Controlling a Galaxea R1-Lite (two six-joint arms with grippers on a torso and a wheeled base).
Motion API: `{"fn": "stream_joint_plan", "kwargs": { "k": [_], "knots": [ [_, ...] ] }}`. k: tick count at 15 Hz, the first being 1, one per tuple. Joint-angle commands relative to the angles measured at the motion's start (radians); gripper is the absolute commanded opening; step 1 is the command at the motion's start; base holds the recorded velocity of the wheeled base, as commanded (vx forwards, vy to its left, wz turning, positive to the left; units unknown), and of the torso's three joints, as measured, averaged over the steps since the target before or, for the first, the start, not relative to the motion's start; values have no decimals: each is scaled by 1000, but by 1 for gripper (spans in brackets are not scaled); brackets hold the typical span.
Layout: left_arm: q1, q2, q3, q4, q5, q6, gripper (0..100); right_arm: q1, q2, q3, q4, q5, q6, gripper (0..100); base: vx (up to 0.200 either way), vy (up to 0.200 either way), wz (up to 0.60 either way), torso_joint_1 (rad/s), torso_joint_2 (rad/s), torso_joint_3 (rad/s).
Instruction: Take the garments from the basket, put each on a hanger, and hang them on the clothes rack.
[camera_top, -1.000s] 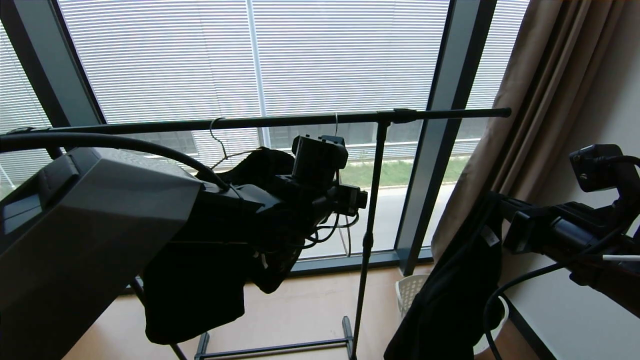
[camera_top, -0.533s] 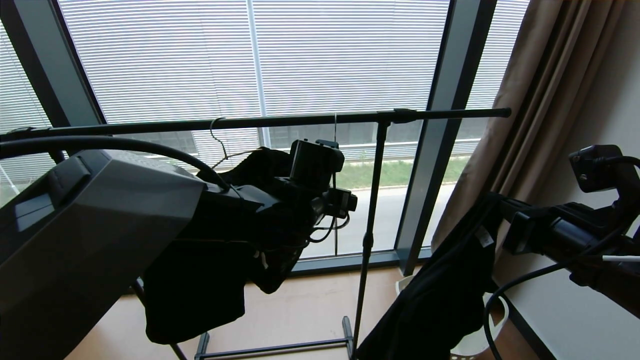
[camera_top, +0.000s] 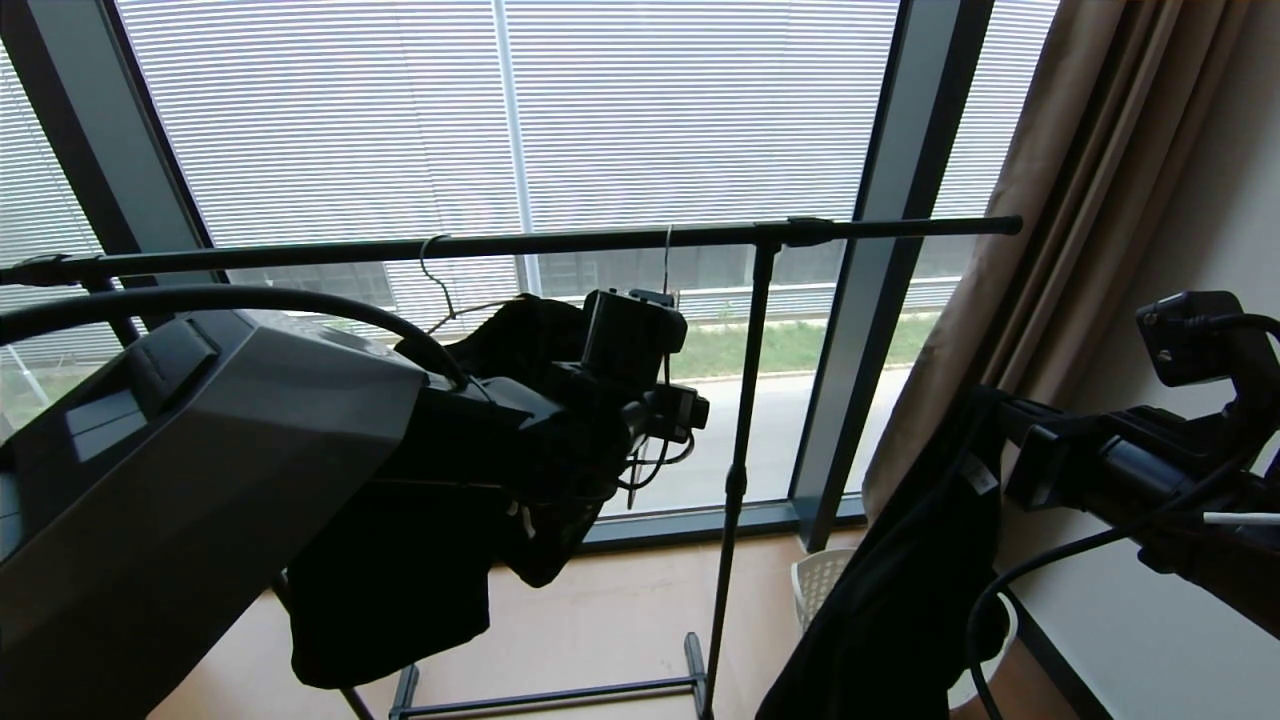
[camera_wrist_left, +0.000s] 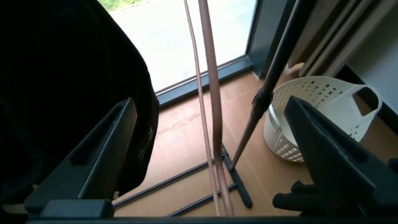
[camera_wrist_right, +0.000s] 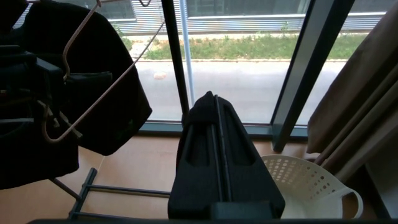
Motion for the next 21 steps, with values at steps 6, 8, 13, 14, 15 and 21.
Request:
{"fn": "stream_joint_plan", "kwargs": {
  "k": [6, 8, 13, 14, 15, 21],
  "knots": [
    [8, -4, -1, -5, 15, -2, 0, 0, 0, 3, 0, 0, 0, 0, 0, 0, 0, 0, 0, 0],
    [11, -11, -4, -5, 15, 0, 0, 0, 0, 1, 0, 0, 0, 0, 0, 0, 0, 0, 0, 0],
    [14, -45, -4, -5, 15, 4, 0, 0, 0, 1, 0, 0, 0, 0, 0, 0, 0, 0, 0, 0],
    [14, -50, -4, -5, 15, 4, 0, 0, 0, 1, 0, 0, 0, 0, 0, 0, 0, 0, 0, 0],
    [14, -62, -4, -5, 13, 4, 0, 0, 0, 1, 0, 0, 0, 0, 0, 0, 0, 0, 0, 0],
    [12, -91, 2, -5, 10, 17, 0, 0, 1, 0, 0, 0, 0, 0, 0, 0, 0, 0, 0, 0]
  ]
}}
